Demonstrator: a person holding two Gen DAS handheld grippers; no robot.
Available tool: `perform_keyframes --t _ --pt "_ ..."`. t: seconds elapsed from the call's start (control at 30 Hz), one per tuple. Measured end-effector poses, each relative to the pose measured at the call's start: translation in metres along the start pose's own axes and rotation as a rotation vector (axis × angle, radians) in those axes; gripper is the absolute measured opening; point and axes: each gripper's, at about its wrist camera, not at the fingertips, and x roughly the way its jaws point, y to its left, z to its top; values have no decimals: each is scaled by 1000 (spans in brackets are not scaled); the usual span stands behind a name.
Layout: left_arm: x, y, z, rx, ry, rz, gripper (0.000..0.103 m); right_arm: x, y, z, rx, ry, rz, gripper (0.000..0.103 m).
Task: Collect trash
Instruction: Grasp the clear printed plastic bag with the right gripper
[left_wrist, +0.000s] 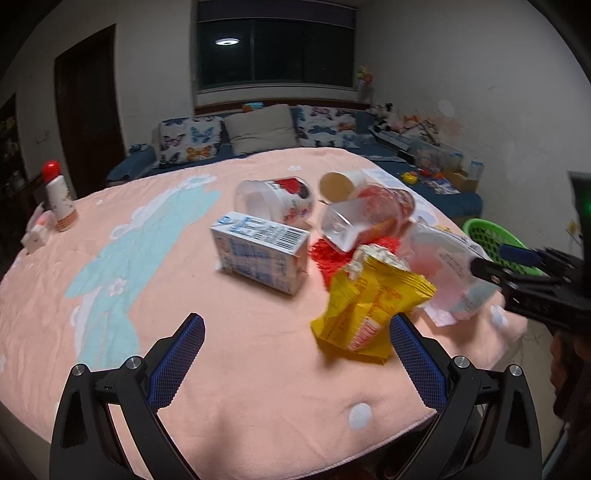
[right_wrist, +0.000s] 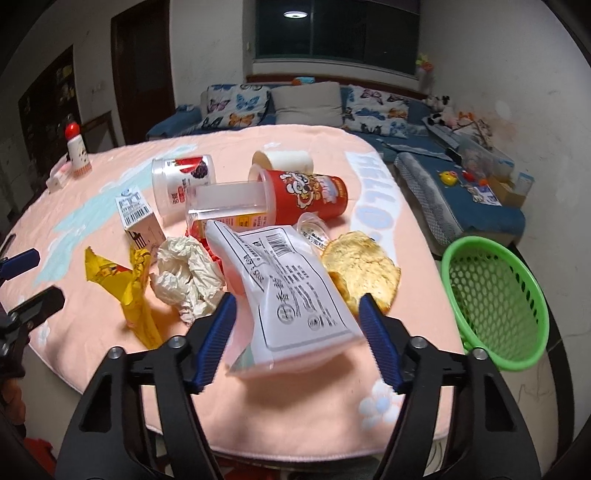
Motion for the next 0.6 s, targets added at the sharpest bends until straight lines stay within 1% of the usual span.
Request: perform_keyframes --t 0.03,0.1,0.13,0.2,0.23,0.3,0.33,0.4,0.5,0.6 --pt "2 -2 -1 9 3 -18 97 2 1 1 -10 4 3 62" --pt "6 -6 -3 27 6 -45 97 6 3 2 -32 6 1 52" --pt "9 -9 -3 39 7 -59 97 7 3 2 -41 8 2 50" --pt "13 -14 -4 54 10 -84 97 8 2 1 -45 11 4 42" --pt "14 -18 -4 65 6 -90 97 8 2 1 -44 13 12 40" --pt "18 -26 -3 95 -4 -80 96 6 1 2 -42 9 25 32" --pt "19 -30 -3 109 -8 -75 96 5 1 2 -43 5 25 31" --pt "22 -35 -1 133 -15 -80 95 1 1 2 -41 -3 29 25" --pt "24 -43 1 161 -32 -80 88 -5 -3 2 -17 -14 54 23" --pt "24 -46 0 170 -50 -79 86 -14 -9 3 17 -40 94 22"
